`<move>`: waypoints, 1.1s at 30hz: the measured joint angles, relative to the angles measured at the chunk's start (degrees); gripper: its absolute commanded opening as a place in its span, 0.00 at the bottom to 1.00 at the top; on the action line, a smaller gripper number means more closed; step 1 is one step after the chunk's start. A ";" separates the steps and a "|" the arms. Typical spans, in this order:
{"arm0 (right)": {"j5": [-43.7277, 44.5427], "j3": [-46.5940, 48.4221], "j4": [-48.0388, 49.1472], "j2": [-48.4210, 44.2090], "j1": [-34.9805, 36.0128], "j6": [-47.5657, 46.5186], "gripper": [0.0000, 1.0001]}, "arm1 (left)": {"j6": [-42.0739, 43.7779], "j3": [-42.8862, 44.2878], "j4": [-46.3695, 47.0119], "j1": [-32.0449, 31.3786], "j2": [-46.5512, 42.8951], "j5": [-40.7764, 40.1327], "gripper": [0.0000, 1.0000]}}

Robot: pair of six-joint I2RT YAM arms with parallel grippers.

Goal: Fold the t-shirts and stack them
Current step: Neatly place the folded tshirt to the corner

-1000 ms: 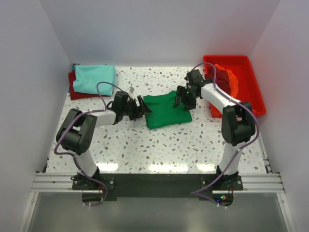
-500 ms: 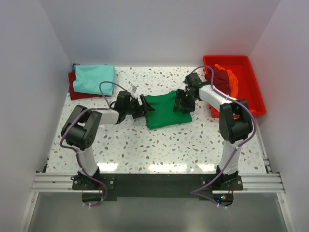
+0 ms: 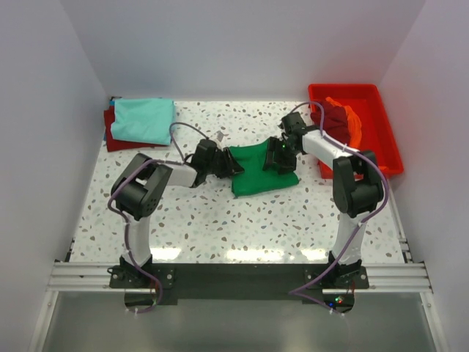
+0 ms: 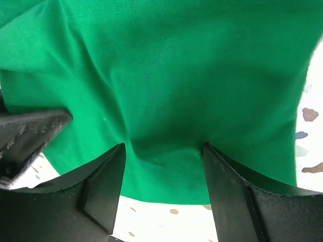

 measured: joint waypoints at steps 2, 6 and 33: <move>0.00 -0.42 0.00 0.00 0.09 0.02 0.65 | 0.31 0.74 -2.05 -0.17 0.66 -1.22 0.09; -0.02 -1.07 0.17 0.00 0.31 0.02 0.65 | 1.31 3.80 -7.96 -0.35 0.79 -3.08 0.00; 0.02 -8.39 -1.38 -5.79 0.31 -1.09 0.66 | 44.83 42.34 -61.24 8.35 2.82 -40.81 0.00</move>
